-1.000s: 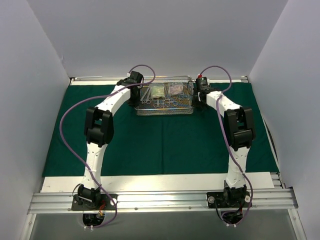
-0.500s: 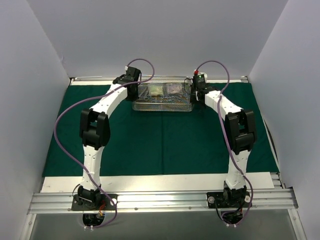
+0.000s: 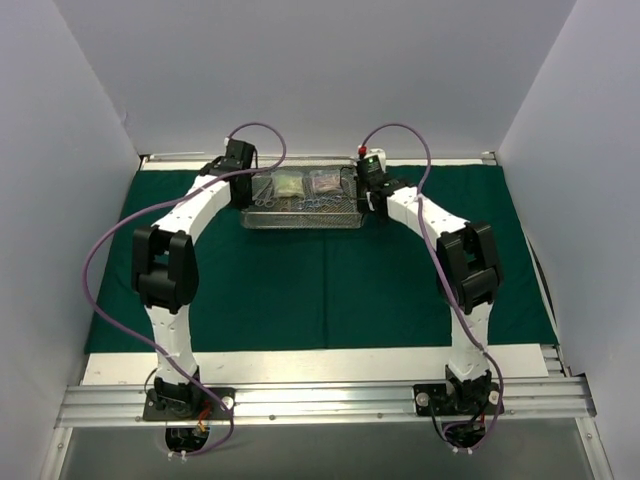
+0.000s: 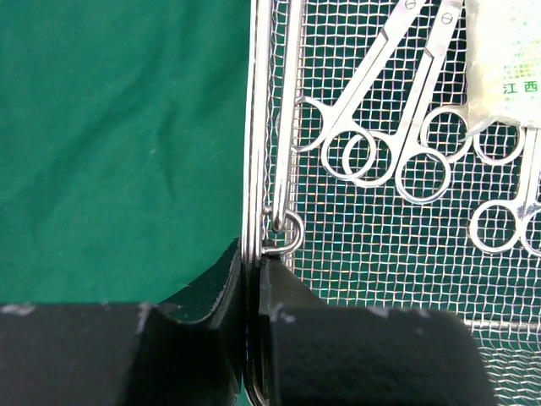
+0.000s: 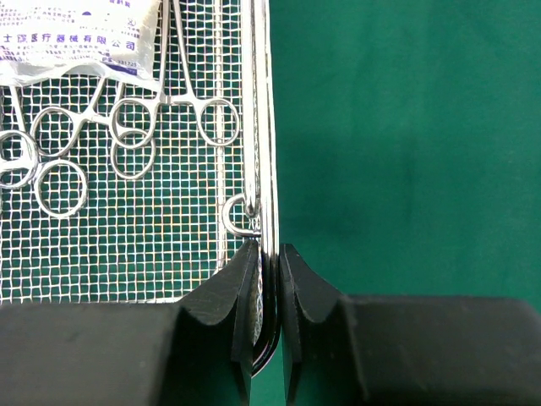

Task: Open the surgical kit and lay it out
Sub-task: Pick up the container from the surgical kit, then place the container in the surgical kit.

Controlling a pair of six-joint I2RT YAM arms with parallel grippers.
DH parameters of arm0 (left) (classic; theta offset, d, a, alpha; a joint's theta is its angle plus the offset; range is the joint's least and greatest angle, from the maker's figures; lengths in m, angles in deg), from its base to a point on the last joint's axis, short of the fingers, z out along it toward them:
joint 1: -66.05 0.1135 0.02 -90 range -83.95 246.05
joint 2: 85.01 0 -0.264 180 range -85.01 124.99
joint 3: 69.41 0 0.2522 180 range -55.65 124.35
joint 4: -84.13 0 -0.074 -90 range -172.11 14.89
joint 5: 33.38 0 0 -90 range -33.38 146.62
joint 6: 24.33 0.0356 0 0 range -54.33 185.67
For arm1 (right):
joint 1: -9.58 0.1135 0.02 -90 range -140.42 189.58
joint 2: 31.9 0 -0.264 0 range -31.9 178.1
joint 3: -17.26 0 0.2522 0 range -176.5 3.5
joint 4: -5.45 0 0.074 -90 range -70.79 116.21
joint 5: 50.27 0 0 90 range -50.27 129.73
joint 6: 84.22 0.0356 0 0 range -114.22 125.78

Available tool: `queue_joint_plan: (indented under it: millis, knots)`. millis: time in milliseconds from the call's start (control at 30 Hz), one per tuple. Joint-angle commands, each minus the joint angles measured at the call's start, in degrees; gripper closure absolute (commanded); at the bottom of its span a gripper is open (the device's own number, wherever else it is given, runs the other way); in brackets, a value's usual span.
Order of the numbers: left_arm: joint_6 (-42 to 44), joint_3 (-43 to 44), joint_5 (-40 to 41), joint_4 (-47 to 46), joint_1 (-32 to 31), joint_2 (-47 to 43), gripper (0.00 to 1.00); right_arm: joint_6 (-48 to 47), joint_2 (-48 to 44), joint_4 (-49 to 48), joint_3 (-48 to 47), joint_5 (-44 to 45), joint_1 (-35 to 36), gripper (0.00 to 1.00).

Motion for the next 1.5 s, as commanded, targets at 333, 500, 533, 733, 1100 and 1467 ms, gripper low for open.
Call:
queue_joint_plan:
  millis: [333, 500, 533, 733, 1100, 1467]
  knots:
    - [3.22, -12.45, -1.85, -18.30, 11.16, -20.91, 0.98, 1.55, -2.17, -8.66, -8.78, 1.23, 16.39, 1.00]
    - [6.04, -19.21, -3.52, -21.90, 18.36, -24.87, 0.98, 2.70, 2.13, -10.49, -12.83, 1.76, 21.49, 1.00]
    - [6.39, -20.27, -3.87, -22.61, 19.34, -25.23, 0.98, 2.79, 2.84, -10.68, -13.45, 1.67, 22.80, 1.00]
    - [10.52, -24.50, -4.49, -27.35, 25.23, -24.88, 0.98, 2.52, 8.99, -11.47, -18.55, 0.00, 27.11, 1.00]
    - [16.24, -23.00, -3.44, -28.77, 30.42, -19.00, 0.95, 3.40, 14.27, -14.37, -19.69, -2.98, 30.46, 1.00]
    - [15.97, -20.37, -2.03, -25.61, 32.88, -10.73, 0.79, 4.54, 15.85, -14.20, -19.17, -9.41, 32.30, 1.00]
